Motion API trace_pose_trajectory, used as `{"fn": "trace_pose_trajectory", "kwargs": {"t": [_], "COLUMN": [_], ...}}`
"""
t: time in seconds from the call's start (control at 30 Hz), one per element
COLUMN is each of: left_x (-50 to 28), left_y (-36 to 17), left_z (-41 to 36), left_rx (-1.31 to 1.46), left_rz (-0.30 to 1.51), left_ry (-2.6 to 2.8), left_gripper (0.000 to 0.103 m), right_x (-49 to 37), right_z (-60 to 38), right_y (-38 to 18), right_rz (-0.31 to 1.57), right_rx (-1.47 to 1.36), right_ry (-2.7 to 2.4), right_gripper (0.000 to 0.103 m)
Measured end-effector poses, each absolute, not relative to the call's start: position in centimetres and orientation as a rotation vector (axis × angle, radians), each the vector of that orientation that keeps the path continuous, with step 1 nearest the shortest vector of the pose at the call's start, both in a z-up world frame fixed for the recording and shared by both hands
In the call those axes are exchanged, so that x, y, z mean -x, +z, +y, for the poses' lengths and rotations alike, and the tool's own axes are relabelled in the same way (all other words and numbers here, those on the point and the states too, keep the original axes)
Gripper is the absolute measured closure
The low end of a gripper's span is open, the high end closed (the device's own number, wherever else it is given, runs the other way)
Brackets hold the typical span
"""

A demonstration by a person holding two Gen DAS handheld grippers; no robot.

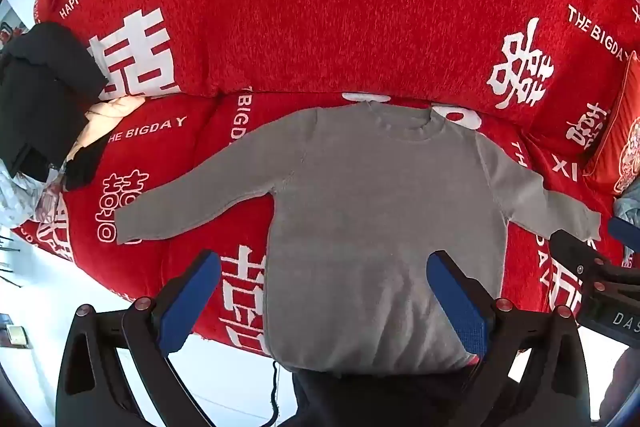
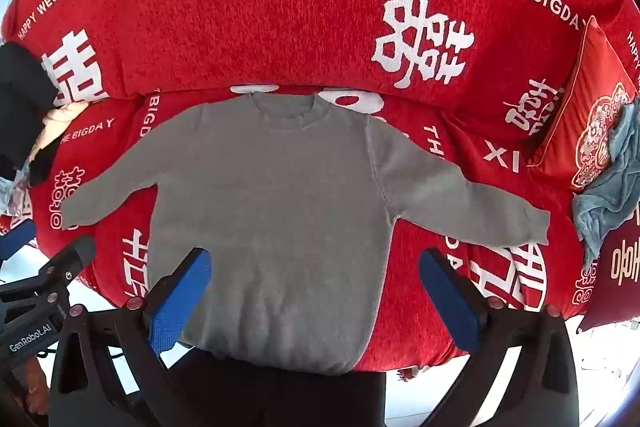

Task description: Fold small clothes

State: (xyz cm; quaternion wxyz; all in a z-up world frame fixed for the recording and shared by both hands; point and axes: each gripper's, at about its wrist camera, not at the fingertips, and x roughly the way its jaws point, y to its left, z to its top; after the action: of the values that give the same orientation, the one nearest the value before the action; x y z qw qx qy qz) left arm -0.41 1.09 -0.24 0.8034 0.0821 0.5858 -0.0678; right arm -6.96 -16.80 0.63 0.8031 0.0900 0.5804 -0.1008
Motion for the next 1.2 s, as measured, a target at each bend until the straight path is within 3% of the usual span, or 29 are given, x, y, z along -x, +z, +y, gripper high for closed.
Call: {"fn": "trace_pose_trajectory", "kwargs": {"t": [1.2], "left_x": [-0.9], "left_y": [-0.9], "left_z": [2.3], "left_rx": [-0.125], "left_rz": [1.275], "left_ry": [-0.129], "left_gripper": [0.0], "right_x": [6.3], "right_z": [-16.8], "right_y": [-0.1], "right_rz": [1.236], "right_rx": [-0.221], "right_ry": [-0.222], "right_gripper": [0.0]}}
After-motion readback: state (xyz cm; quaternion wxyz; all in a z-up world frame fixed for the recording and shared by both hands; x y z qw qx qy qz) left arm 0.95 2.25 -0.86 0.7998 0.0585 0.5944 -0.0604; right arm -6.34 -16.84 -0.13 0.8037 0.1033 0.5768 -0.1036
